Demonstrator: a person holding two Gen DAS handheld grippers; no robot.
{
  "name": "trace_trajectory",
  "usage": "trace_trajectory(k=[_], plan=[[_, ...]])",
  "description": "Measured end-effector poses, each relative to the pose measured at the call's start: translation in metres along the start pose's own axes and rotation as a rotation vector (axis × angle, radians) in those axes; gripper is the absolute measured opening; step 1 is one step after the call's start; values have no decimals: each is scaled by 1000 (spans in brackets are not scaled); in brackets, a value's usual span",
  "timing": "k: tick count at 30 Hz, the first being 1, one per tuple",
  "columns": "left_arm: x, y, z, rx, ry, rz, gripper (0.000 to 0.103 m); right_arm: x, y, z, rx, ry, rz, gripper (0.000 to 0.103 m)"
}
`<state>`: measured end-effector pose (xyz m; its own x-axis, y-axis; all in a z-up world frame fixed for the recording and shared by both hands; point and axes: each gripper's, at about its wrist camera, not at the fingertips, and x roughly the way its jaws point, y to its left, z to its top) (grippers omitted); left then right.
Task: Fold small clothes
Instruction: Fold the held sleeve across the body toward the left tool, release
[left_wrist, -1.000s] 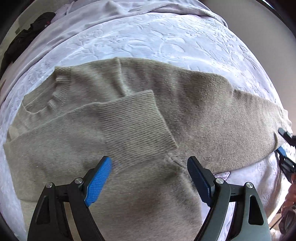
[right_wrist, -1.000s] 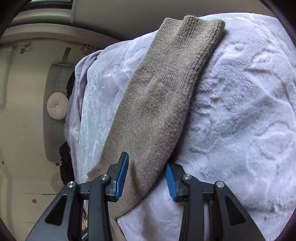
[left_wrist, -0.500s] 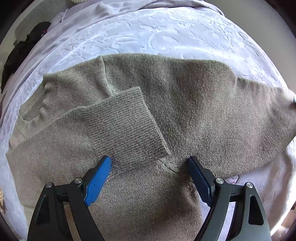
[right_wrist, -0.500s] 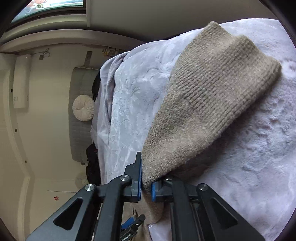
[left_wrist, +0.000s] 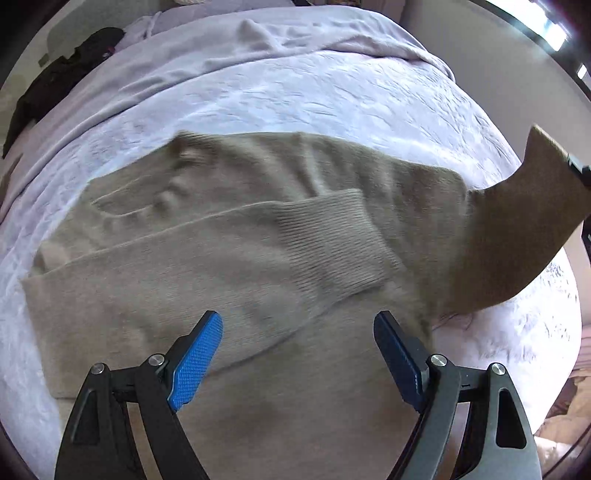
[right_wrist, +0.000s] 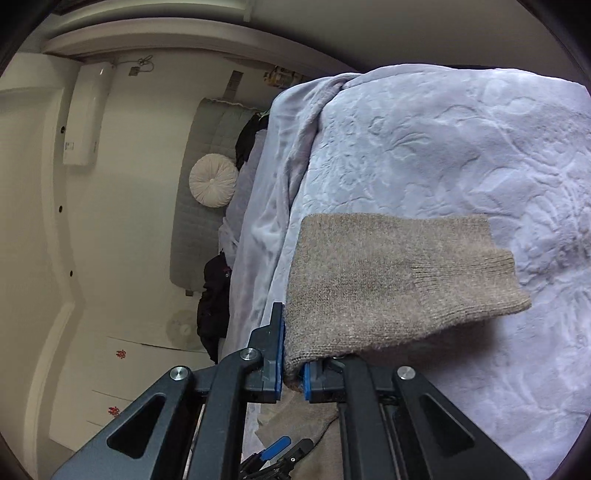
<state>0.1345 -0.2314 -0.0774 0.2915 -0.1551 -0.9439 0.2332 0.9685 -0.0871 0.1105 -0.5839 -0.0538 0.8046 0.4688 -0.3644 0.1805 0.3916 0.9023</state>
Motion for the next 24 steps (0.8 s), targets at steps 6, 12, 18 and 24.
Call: trace_trajectory(k=[6,12,18,24], plan=[[-17,56,-18,-44,-12,8,85,40,54,-37,-104,63,16,9],[-28,129,-38,-128,-16,47,85,93,106,-91,-234,165,20,9],[-34,192,-63,-213,-24,93,85,164,143,-167,-431,348,-31,10],[-10,233,-83,-293,22,114,85,239,111,-246,-560,573,-216,14]])
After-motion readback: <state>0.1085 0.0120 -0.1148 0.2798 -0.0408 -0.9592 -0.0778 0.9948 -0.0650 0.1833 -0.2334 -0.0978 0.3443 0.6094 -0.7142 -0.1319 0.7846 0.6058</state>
